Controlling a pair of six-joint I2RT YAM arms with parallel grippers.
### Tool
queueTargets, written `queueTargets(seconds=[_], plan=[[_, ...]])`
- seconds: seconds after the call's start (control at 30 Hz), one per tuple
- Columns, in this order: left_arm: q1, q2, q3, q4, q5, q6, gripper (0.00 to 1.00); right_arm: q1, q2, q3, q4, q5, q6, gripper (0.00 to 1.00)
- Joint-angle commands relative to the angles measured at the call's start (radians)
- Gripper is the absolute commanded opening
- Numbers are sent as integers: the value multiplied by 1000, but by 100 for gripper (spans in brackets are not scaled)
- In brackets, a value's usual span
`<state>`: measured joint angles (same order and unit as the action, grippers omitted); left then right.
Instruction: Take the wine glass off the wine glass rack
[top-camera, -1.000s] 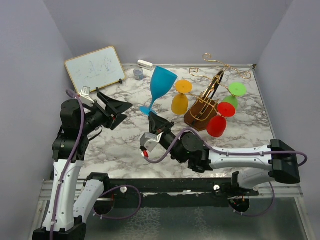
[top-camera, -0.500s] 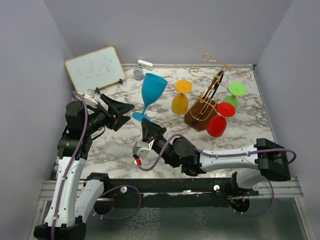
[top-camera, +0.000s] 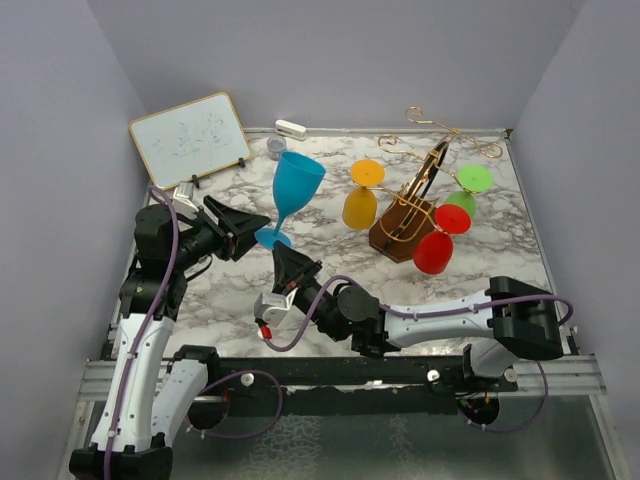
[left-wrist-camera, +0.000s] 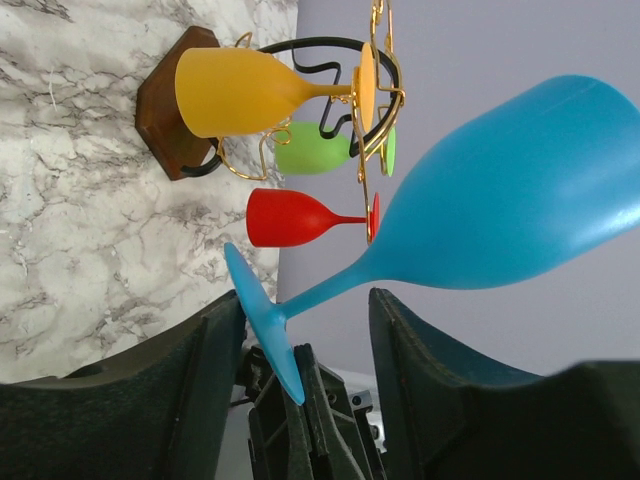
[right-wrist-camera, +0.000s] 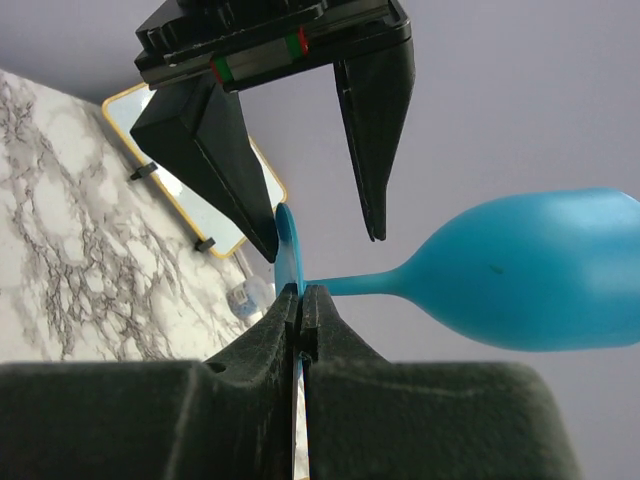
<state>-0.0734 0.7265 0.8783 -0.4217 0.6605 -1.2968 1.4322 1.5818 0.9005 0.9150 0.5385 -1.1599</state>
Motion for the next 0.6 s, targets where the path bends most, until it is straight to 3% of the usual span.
queueTargets(seconds=[0.0,0.07,0.2,0.4,0.57], plan=[[-6,-15,-18,64,36,-35,50,20,29,28,94,20,-34,1],[-8,-13,-28,77,40,-37,42,22,34,28,97,22,-36,1],[-9,-11,-44,83,41,-32,0,25,33,18,112,40,-36,1],[-10,-25,-80,93,3,-9,0,31,-18,-18,94,89,-17,6],[-9,-68,-146,161,-77,-27,0,42,-126,-54,-65,148,79,39]])
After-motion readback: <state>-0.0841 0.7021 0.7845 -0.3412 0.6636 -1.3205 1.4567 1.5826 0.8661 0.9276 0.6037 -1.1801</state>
